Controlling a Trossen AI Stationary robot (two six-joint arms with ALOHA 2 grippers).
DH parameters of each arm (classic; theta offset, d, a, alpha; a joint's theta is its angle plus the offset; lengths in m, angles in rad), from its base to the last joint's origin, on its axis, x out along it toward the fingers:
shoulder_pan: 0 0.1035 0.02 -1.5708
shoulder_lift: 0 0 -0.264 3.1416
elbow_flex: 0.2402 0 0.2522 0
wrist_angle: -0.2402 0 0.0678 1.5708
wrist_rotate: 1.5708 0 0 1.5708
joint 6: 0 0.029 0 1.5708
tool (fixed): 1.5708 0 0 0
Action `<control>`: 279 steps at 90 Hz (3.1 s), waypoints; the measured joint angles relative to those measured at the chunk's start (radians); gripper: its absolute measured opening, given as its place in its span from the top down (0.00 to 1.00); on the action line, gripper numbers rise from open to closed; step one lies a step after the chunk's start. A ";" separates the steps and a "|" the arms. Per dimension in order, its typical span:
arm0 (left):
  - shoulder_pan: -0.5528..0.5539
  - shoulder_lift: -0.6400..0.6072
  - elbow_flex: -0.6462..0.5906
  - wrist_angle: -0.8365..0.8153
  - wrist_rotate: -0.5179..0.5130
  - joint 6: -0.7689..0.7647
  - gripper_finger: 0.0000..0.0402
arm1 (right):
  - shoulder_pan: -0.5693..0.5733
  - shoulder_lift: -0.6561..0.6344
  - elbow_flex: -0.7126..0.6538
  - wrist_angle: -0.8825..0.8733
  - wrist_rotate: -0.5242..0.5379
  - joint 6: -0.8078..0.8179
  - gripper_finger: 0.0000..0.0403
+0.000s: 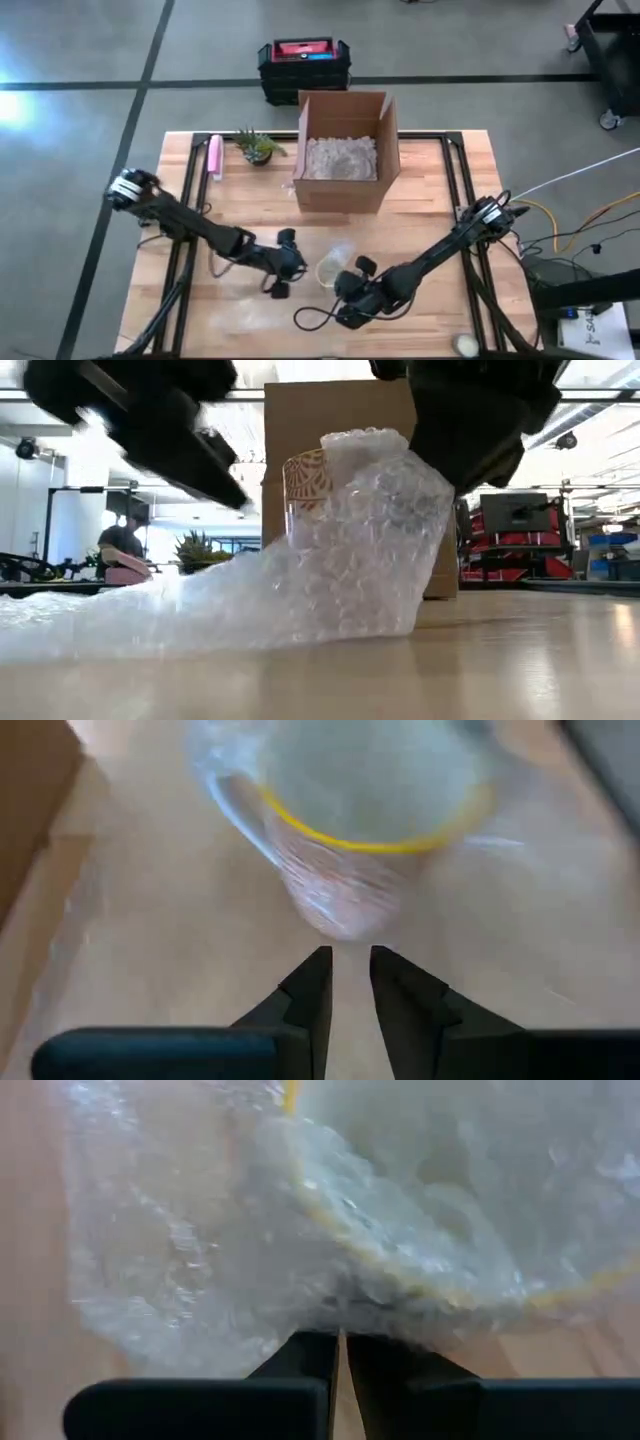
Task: Wrap mug
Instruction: Wrap the orange mug with bubble wrap
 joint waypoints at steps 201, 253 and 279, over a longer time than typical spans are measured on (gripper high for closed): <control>0.058 0.184 0.459 -0.374 -0.012 0.086 1.00 | -0.031 0.053 0.002 0.086 0.108 -0.029 0.98; -0.038 -0.160 0.497 -1.239 -0.280 -0.466 0.86 | -0.032 0.052 -0.001 0.087 0.112 -0.034 0.98; -0.037 -0.377 0.159 -1.144 -0.070 -0.674 0.46 | -0.031 0.052 -0.002 0.090 0.113 -0.034 0.98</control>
